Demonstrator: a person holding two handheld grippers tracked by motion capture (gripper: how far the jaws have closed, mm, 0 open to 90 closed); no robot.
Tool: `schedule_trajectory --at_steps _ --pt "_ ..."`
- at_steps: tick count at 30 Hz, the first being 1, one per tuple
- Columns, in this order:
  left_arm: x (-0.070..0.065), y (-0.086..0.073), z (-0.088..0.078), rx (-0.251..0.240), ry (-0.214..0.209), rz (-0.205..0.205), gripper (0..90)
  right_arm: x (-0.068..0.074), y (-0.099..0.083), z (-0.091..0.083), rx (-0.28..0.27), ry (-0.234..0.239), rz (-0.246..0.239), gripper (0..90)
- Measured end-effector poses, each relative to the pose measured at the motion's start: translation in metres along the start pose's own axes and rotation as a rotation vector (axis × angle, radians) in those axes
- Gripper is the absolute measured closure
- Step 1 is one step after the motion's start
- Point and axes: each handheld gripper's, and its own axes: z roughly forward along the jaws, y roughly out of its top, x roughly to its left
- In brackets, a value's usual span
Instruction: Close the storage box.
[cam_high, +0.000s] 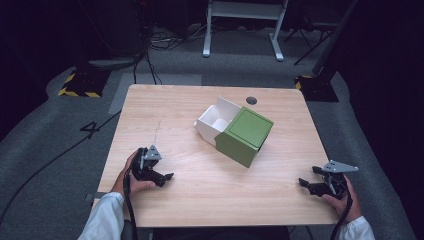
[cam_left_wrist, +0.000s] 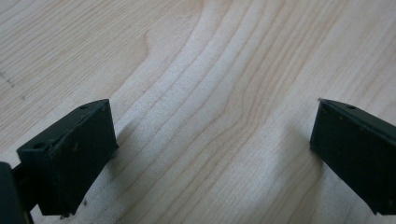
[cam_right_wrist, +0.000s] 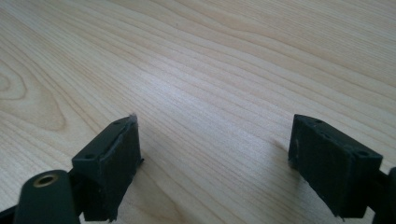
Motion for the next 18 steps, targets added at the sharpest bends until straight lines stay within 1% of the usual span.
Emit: schedule_trajectory --at_steps 1,2,4,5,6,7,8,9,10,11,12,13,14,16,18 --pt "0.001 0.000 0.000 -0.003 0.004 -0.002 0.6 0.000 0.000 0.000 0.000 0.000 0.000 16.8" --pt "0.003 0.001 0.000 -0.007 0.008 -0.016 1.6 0.000 0.000 0.000 0.000 0.000 0.000 16.8" --pt "0.005 0.002 0.001 -0.031 0.006 -0.016 10.4 0.000 0.000 0.000 0.000 0.000 0.000 16.8" --pt "0.006 0.004 0.001 -0.032 0.007 -0.012 14.9 0.000 0.000 0.000 0.000 0.000 0.002 16.8" --pt "0.007 0.005 0.001 -0.027 0.003 -0.019 17.4 0.000 0.000 0.000 0.000 0.000 0.002 16.7" --pt "0.008 0.007 0.002 -0.027 0.010 -0.021 18.9 0.000 0.000 0.000 0.000 0.001 0.002 16.8" --pt "0.008 0.007 0.002 -0.029 0.018 -0.013 18.9 0.000 0.000 0.000 0.000 0.001 0.002 16.8" --pt "0.008 0.008 0.002 -0.029 0.014 -0.022 20.2 0.000 0.000 0.000 -0.001 0.001 0.001 16.7" --pt "0.009 0.009 0.003 -0.028 0.020 -0.023 20.4 0.000 0.000 0.000 -0.001 0.001 0.001 16.7" --pt "0.009 0.011 0.003 -0.017 0.023 -0.022 20.5 0.000 0.000 0.000 0.000 0.000 0.002 16.7" --pt "0.011 0.014 0.002 -0.015 0.021 -0.048 21.9 0.000 0.000 0.000 0.000 0.001 0.001 16.7" --pt "0.013 0.016 0.001 -0.030 0.025 -0.056 30.7 0.000 0.000 0.000 0.000 -0.001 0.001 16.7" --pt "0.014 0.017 0.000 -0.038 0.030 -0.059 33.1 0.000 0.000 0.000 0.000 -0.001 0.000 16.7" --pt "0.017 0.022 -0.003 -0.051 0.050 -0.069 33.4 0.000 0.000 0.000 0.000 0.000 0.002 16.7" --pt "0.020 0.026 -0.004 -0.067 0.049 -0.085 33.3 0.000 0.000 0.000 0.000 -0.001 0.002 16.7"
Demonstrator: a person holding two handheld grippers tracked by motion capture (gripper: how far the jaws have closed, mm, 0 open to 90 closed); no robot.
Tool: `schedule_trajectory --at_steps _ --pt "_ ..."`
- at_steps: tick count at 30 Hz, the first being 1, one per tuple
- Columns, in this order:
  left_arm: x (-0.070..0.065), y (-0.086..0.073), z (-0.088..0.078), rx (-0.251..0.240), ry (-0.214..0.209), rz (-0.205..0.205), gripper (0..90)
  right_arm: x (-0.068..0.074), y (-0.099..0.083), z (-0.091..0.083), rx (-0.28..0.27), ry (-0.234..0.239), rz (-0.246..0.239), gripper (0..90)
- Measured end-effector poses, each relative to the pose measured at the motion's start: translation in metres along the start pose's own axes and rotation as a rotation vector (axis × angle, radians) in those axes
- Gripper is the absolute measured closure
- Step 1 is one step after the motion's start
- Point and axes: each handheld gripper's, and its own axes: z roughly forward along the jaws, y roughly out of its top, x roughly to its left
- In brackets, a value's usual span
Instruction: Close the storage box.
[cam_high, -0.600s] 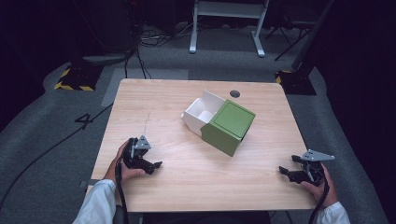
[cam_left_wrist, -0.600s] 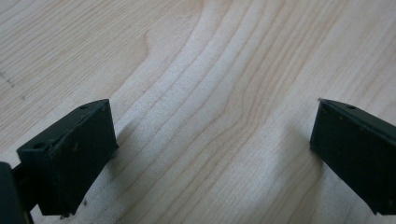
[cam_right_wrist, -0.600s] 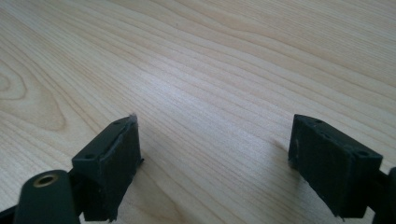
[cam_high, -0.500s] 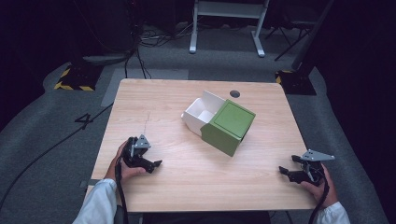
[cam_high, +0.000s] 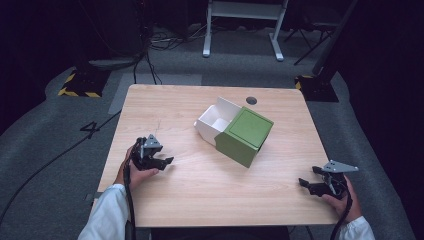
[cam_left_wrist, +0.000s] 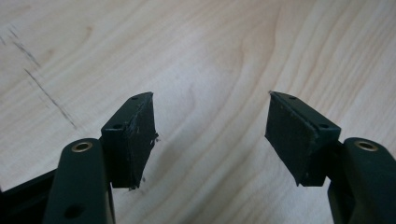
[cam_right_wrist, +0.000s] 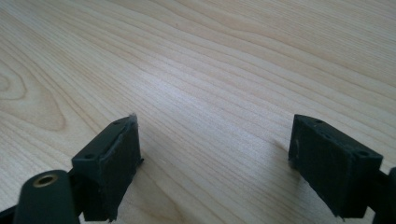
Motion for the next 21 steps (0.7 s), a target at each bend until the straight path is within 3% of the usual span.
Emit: schedule_trajectory --at_steps 4,7,8,12,17,21 --pt "0.006 0.013 0.000 -0.033 0.013 -0.008 32.6 0.000 0.000 0.000 0.000 0.000 -0.001 16.6" --pt "0.011 0.026 0.000 -0.083 0.019 -0.041 32.6 0.000 0.000 0.000 0.000 0.000 0.000 16.7" --pt "0.012 0.029 0.001 -0.095 0.036 -0.034 33.0 0.000 0.000 0.000 0.000 0.000 -0.001 16.7" --pt "0.016 0.040 0.012 -0.093 0.076 -0.064 34.0 0.000 0.000 0.000 0.000 0.000 -0.001 16.7" --pt "0.018 0.053 0.024 -0.087 0.081 -0.049 35.2 0.000 0.000 0.000 0.000 0.000 0.000 16.7" --pt "0.022 0.065 0.032 -0.111 0.080 -0.073 34.5 0.000 0.000 0.000 0.000 0.000 -0.001 16.7"
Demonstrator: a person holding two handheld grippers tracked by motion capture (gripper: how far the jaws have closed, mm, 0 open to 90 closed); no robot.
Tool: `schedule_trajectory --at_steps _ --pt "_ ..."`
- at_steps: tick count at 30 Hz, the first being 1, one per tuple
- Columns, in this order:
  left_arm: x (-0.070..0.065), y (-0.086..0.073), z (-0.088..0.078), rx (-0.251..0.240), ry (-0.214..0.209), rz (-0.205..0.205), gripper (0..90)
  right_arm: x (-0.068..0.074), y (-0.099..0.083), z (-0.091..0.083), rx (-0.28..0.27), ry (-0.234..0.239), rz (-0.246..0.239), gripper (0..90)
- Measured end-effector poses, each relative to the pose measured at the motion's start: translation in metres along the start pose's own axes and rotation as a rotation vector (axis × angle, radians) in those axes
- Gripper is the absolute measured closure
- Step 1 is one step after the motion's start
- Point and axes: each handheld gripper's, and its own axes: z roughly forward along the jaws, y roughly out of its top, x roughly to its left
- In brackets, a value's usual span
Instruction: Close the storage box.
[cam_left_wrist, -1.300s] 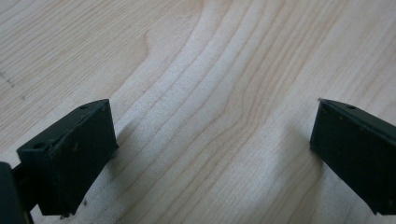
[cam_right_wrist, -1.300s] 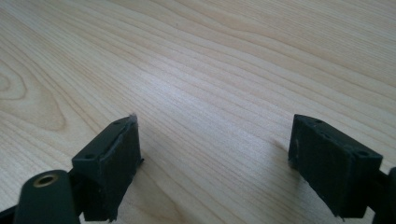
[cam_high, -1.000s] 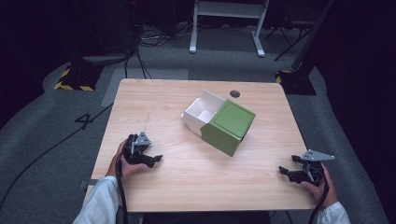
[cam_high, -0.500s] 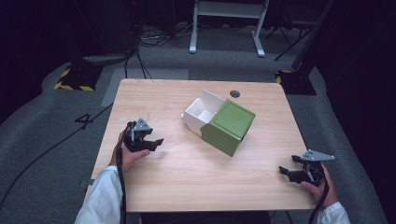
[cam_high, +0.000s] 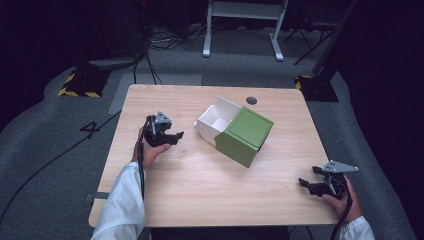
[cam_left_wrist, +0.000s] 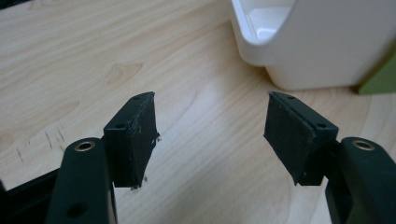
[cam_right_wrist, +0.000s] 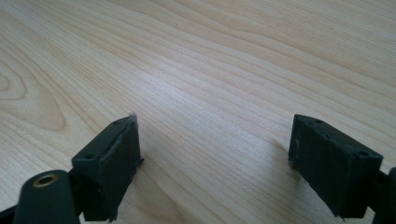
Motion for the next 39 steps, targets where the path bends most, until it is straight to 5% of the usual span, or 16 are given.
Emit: schedule_trajectory --at_steps 15,19,29,39 --pt "0.004 0.035 0.038 0.006 0.039 -0.037 31.5 0.000 0.000 0.000 0.000 0.000 0.000 16.7" --pt "0.004 0.039 0.045 0.006 0.062 -0.090 31.5 0.000 0.000 0.000 0.000 -0.002 -0.001 16.7" --pt "0.005 0.041 0.057 -0.008 0.016 -0.136 34.9 0.000 0.000 0.000 -0.001 -0.003 -0.003 16.6" --pt "-0.009 0.044 0.063 0.002 -0.068 -0.093 38.4 0.000 0.000 0.000 -0.001 -0.004 -0.004 16.6"
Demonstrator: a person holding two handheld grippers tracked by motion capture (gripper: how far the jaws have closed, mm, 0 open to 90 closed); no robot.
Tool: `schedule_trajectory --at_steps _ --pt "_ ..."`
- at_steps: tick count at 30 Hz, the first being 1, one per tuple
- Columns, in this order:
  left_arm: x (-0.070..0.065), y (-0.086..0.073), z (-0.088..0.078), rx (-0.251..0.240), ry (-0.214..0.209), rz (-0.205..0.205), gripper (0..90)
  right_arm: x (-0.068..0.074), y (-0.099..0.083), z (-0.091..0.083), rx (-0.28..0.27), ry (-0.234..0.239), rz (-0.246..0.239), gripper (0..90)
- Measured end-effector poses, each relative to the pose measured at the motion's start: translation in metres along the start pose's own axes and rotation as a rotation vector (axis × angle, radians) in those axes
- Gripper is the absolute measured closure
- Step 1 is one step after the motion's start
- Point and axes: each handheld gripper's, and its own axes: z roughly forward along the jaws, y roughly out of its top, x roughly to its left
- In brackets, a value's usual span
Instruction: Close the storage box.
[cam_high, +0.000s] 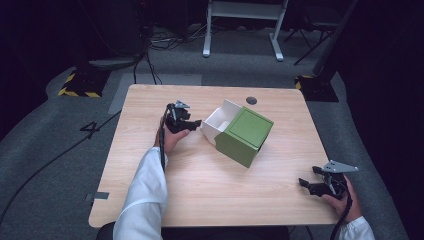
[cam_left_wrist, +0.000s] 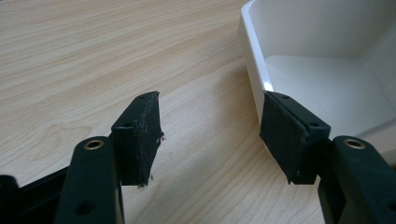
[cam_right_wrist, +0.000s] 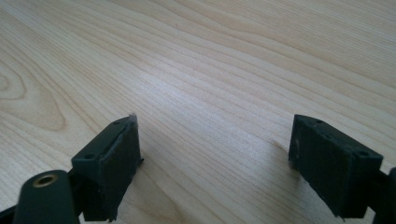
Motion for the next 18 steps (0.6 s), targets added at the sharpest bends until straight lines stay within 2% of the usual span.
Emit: schedule_trajectory --at_steps 9,12,15,18 --pt "-0.012 -0.001 0.008 0.007 -0.021 0.013 40.1 0.000 0.000 0.000 -0.001 -0.002 -0.002 16.6" --pt "-0.015 -0.003 0.010 0.007 -0.033 -0.003 41.5 0.000 0.000 0.000 -0.001 -0.001 -0.001 16.6" --pt "-0.017 -0.004 0.014 0.026 -0.045 0.017 44.5 0.000 0.000 0.000 0.000 0.001 0.001 16.6" --pt "-0.014 -0.004 0.018 0.014 -0.078 -0.006 44.2 0.000 0.000 0.000 0.000 0.001 0.000 16.6"
